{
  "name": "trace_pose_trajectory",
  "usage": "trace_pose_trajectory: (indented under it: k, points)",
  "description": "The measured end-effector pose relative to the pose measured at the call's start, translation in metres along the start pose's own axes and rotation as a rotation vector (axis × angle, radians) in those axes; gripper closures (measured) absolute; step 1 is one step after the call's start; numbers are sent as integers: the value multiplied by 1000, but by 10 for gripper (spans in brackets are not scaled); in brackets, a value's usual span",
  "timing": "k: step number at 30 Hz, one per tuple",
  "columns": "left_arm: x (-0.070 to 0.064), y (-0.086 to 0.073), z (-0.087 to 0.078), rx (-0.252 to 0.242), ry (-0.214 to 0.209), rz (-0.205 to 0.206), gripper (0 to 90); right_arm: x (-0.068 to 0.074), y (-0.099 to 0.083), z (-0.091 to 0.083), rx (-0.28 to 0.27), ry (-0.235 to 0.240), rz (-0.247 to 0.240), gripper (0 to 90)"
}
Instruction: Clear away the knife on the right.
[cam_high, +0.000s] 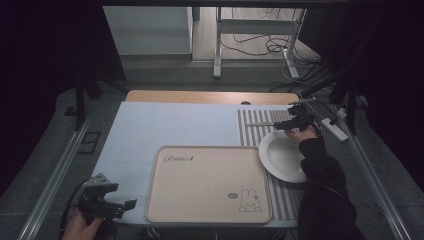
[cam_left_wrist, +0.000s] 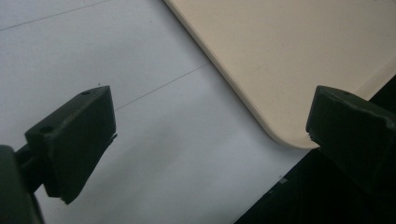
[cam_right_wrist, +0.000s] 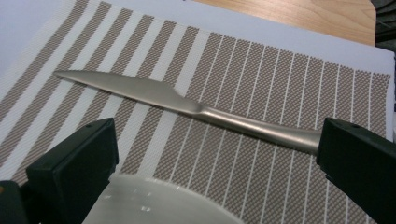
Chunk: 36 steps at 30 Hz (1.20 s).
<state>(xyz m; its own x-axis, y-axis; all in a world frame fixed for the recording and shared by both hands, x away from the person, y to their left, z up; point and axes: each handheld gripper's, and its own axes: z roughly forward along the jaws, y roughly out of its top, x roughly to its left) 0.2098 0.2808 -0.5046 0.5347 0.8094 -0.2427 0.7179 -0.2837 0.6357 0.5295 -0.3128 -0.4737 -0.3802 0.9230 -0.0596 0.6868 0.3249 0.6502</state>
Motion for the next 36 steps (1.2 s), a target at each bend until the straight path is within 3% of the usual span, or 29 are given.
trace_pose_trajectory:
  k: [10, 13, 14, 15, 16, 17, 18, 19, 20, 22, 23, 30, 36]
  points:
    - [0, 0, 0, 0, 0, 0, 26, -13, 9, 15, 39, -32, 7, 0]
    - [0, 0, 0, 1, 1, 2, 26, -18, 10, 20, 61, -44, 3, 72]
    - [0, 0, 0, 1, 1, 1, 26, -20, 11, 21, 60, -56, -4, 122]
    - [0, 0, 0, 1, 1, 1, 26, -24, 11, 22, 57, -62, -3, 260]
    - [0, 0, 0, 1, 1, 1, 26, -24, 11, 22, 57, -62, -3, 260]
    - [0, 0, 0, 1, 2, 2, 26, -26, 12, 22, 52, -60, 1, 358]
    - [0, 0, 0, 2, 2, 1, 26, -29, 12, 22, 58, -45, 0, 517]
    - [0, 0, 0, 1, 2, 0, 26, -29, 12, 22, 58, -45, 0, 517]
    - [-1, 0, 0, 1, 3, 1, 26, -31, 12, 24, 73, -52, 4, 697]
    - [0, 0, 0, 5, 3, 3, 26, -33, 12, 25, 81, -54, 8, 749]
    - [0, 0, 0, 4, 3, 3, 26, -35, 12, 29, 91, -61, 1, 855]
    - [-1, 0, 0, 2, 4, 4, 26, -41, 13, 41, 121, -113, -6, 900]
    - [-1, 0, 0, 4, 6, 4, 26, -43, 7, 36, 180, -81, -11, 900]
